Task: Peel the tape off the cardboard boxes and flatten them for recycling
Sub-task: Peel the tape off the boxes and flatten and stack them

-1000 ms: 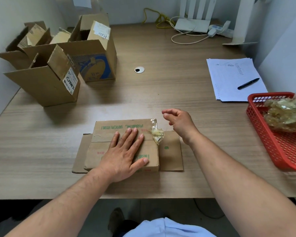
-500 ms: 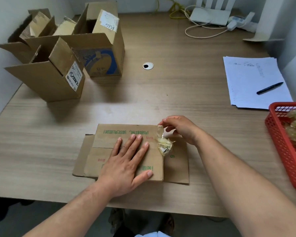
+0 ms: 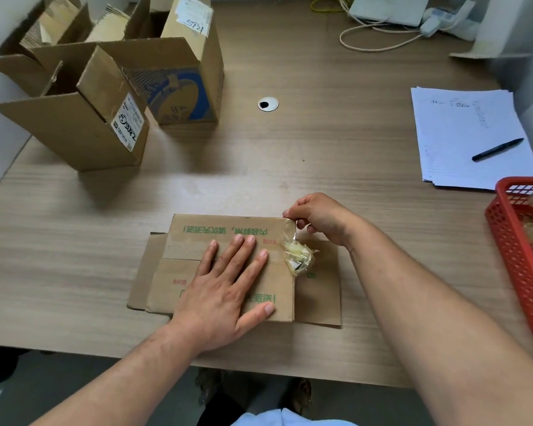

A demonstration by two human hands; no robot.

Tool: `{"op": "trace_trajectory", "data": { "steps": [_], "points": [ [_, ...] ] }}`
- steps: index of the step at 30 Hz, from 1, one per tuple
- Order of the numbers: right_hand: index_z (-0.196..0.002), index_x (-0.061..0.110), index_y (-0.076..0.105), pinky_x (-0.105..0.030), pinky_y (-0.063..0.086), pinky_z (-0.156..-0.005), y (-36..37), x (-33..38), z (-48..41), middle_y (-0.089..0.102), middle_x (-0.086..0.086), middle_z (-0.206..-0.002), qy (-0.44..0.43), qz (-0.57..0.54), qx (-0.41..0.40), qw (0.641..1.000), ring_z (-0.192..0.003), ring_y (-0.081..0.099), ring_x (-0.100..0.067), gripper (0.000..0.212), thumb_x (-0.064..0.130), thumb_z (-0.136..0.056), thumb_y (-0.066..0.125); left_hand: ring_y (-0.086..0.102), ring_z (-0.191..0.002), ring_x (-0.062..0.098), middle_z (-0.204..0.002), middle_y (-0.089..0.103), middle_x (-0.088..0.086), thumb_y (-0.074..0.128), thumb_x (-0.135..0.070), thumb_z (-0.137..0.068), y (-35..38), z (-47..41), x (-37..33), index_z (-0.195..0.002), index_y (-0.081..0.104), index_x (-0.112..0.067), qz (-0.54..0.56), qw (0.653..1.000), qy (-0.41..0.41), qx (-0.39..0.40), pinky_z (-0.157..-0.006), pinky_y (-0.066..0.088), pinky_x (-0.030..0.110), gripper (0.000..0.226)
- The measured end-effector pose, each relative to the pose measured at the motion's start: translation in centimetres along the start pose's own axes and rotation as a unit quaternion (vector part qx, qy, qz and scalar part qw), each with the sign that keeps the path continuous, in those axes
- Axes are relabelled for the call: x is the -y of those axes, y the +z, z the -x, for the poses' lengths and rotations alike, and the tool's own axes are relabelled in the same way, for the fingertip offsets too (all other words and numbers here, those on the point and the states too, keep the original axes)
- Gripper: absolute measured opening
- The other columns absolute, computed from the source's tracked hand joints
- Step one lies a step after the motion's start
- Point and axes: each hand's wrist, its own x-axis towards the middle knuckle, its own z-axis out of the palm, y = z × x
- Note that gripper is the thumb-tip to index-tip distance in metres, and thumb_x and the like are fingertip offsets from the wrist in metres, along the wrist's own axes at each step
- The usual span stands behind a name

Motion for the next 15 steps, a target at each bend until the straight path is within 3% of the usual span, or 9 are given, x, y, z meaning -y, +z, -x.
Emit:
{"op": "trace_trajectory", "data": {
  "steps": [7,15],
  "points": [
    [-0.078,0.013,0.064,-0.02,0.031,-0.047,-0.08,0.94,-0.14,0.052,0.005,-0.057,0.063,0.03,0.052,0.996,-0.052,0.042,-0.007,0.011,0.017,-0.089,0.063,0.013,-0.149,0.024,-0.16,0.018,0.009,0.017,-0.07,-0.094,-0.16,0.02,-0.05,-0.153,0.022,-0.018,0.006,1.0,0.001,-0.009,-0.113,0.014,0.051,0.079],
    [-0.079,0.011,0.062,-0.02,0.03,-0.047,-0.21,1.03,-0.76,0.05,0.004,-0.057,0.068,0.008,0.076,0.995,-0.053,0.039,-0.007,0.012,0.011,-0.091,0.06,0.008,-0.149,0.023,-0.161,0.013,0.007,0.017,-0.07,-0.095,-0.14,0.08,-0.06,-0.154,0.018,-0.019,0.011,1.0,-0.001,-0.003,-0.113,0.012,0.05,0.079]
  ]
}}
